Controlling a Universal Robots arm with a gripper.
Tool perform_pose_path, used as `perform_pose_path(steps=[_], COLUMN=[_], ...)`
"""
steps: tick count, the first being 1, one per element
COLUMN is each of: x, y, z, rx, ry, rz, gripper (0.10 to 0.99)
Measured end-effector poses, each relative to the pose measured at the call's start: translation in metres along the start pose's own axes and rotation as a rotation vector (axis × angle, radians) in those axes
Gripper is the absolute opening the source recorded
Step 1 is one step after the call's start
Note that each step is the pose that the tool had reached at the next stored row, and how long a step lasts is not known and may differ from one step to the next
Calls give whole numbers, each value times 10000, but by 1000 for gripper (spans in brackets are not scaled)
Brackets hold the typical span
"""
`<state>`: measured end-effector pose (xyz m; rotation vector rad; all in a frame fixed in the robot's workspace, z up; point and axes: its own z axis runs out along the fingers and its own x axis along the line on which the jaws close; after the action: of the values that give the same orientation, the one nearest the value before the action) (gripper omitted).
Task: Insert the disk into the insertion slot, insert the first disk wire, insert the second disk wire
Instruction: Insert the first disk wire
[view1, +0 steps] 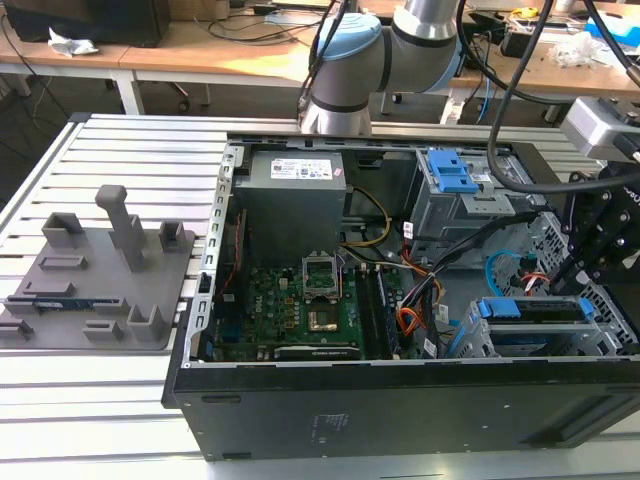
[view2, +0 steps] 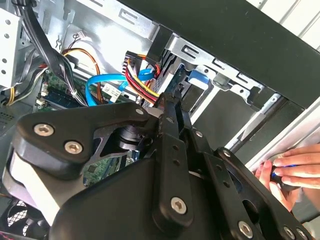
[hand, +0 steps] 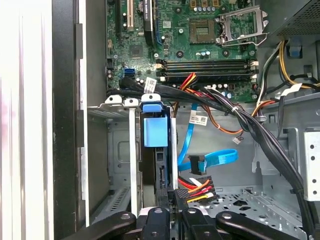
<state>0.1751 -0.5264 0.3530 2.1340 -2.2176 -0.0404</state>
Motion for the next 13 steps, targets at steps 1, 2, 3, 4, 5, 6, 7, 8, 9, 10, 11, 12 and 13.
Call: perform_pose_path(steps=[1,2,3,4,5,6,7,8,9,10,11,12,13], x=[0,1,1,2,2,3,4,6,8,8,10,11,17], y=[0,0,0,0,-1,-1,-1,-1,-1,-1,-1,-2,-2], z=[0,-1,-1,2,2,4,6,9,12,13,15,18,21], rx=[1,0,1,1,1,1,0,1,0,1,0,0,0], ry=[0,2,4,4,4,4,3,4,4,3,3,1,3], rz=[-3,-7,-9,-9,-10,-9,-9,-9,-9,-9,-9,-10,-9], gripper=[165,165,165,165,165,165,165,165,165,165,165,165,165])
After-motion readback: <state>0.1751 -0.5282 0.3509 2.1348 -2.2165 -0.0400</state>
